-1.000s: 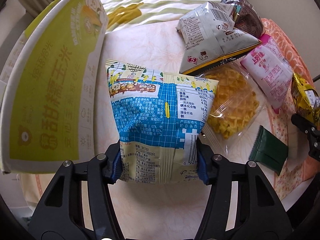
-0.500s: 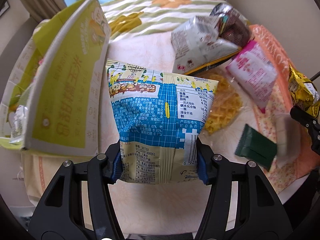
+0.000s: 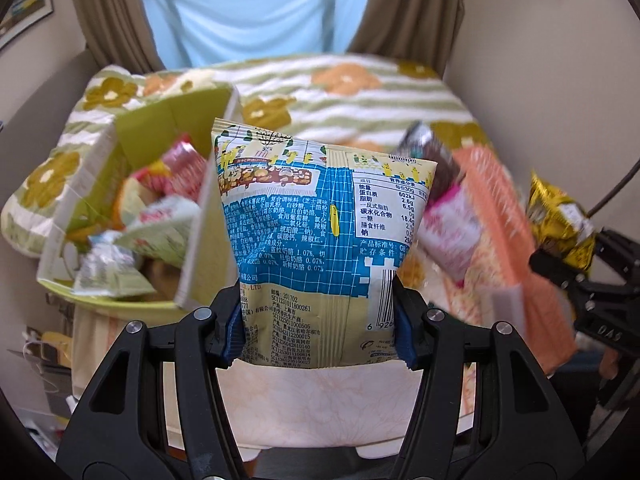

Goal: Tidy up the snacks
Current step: 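Grasp the blue-and-white bag with the left tool while the right grasps the gold bag, then drop the blue-and-white bag into the green box with the left tool while the right drops the gold bag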

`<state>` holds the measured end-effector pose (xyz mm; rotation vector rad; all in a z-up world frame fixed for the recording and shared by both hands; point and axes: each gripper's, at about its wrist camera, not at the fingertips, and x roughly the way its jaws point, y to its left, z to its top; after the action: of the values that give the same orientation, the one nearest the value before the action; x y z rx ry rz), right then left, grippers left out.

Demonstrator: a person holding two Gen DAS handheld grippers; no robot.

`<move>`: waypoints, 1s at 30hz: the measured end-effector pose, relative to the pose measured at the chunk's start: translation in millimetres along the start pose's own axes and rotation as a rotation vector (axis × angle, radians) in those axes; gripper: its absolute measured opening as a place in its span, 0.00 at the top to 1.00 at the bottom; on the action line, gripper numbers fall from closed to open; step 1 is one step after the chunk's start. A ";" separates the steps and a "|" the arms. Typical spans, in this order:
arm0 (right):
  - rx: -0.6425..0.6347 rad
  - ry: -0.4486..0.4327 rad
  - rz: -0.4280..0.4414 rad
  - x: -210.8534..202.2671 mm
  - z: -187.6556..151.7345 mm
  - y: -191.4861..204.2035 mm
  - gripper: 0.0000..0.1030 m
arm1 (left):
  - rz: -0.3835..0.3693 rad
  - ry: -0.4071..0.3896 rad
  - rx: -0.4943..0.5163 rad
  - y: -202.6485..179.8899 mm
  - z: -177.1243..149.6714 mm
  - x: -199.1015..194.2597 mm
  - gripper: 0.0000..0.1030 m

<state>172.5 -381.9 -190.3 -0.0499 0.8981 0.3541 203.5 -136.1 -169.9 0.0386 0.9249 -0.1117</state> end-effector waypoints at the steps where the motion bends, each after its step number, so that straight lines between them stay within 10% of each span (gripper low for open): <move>1: -0.008 -0.007 0.000 -3.6 5.2 4.3 0.51 | 0.004 -0.017 -0.006 5.6 4.2 -6.6 0.47; 15: -0.070 -0.116 0.043 0.6 98.1 95.1 0.51 | 0.049 -0.122 -0.079 139.2 63.5 -22.3 0.47; 30: -0.018 -0.062 0.093 90.7 181.9 221.8 0.51 | -0.008 0.012 -0.064 288.8 111.0 57.2 0.47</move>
<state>290.3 -113.2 -123.3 -0.0136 0.8380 0.4483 358.4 137.2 -153.2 -0.0234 0.9399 -0.0895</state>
